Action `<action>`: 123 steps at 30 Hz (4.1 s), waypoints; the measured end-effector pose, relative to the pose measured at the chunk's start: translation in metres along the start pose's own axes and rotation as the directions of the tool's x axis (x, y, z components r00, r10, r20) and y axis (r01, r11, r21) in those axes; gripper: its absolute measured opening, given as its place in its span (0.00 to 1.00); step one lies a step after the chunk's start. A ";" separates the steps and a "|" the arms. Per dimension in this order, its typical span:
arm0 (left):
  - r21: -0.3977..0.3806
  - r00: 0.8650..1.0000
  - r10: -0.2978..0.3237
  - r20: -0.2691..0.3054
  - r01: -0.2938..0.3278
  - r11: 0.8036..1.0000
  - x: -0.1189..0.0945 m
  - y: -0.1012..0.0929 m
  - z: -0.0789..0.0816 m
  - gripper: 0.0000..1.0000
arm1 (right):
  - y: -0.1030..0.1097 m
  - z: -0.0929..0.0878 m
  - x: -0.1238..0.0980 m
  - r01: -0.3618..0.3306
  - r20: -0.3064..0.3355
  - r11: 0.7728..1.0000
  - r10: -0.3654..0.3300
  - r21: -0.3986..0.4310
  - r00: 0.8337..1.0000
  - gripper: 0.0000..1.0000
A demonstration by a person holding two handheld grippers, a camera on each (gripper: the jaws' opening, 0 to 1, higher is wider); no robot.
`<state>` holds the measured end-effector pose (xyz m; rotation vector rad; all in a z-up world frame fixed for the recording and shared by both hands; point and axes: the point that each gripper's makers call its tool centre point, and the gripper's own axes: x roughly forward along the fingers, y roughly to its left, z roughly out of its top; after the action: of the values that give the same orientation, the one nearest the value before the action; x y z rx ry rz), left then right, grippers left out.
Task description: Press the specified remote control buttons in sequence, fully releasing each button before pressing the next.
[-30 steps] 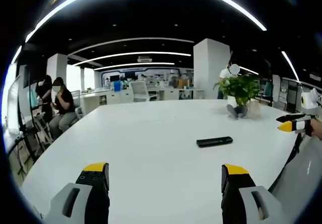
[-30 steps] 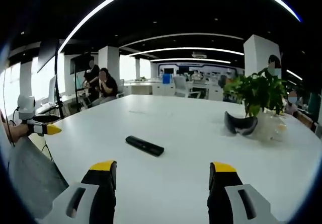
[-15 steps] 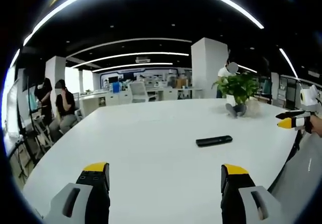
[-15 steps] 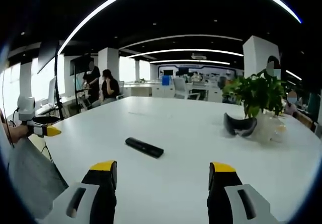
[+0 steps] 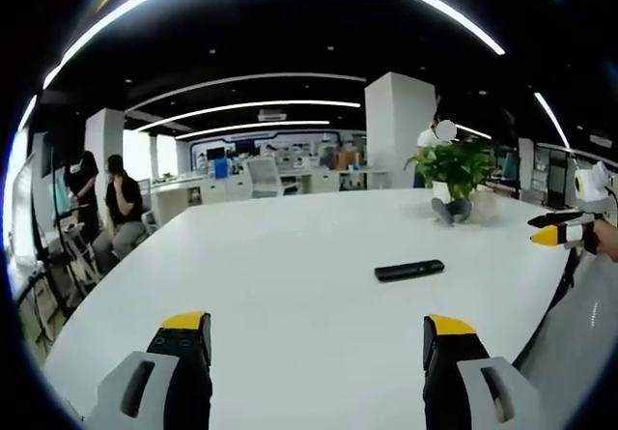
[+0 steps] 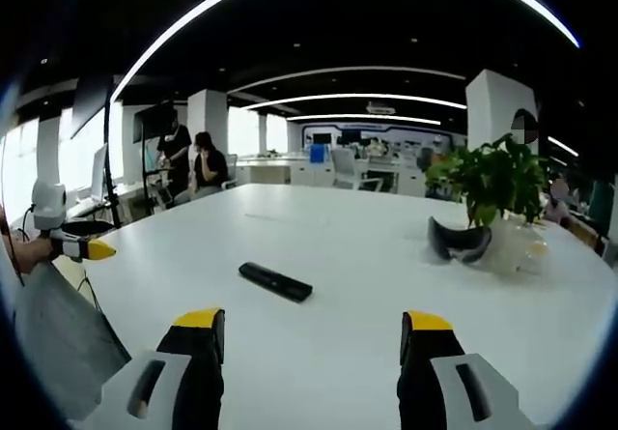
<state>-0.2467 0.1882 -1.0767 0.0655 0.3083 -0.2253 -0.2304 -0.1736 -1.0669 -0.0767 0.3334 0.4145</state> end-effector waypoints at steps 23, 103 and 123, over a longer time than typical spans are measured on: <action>-0.031 0.986 -0.130 -0.102 0.128 0.991 0.007 -0.026 -0.016 0.95 | -0.007 0.002 -0.001 0.011 0.025 1.000 -0.011 0.015 1.000 0.73; 0.274 0.403 -0.419 -0.813 0.901 0.335 0.232 -0.170 -0.046 0.49 | -0.009 -0.014 -0.001 -0.011 -0.046 0.999 0.013 0.039 0.999 0.41; 0.297 0.396 -0.385 -0.834 0.909 0.292 0.217 -0.169 -0.051 0.23 | -0.007 -0.014 -0.001 -0.012 -0.053 1.000 0.013 0.023 0.998 0.39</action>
<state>-0.0990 -0.0166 -1.1966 0.8901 0.9334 -1.3068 -0.2329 -0.1829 -1.0795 -0.0633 0.3913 0.4217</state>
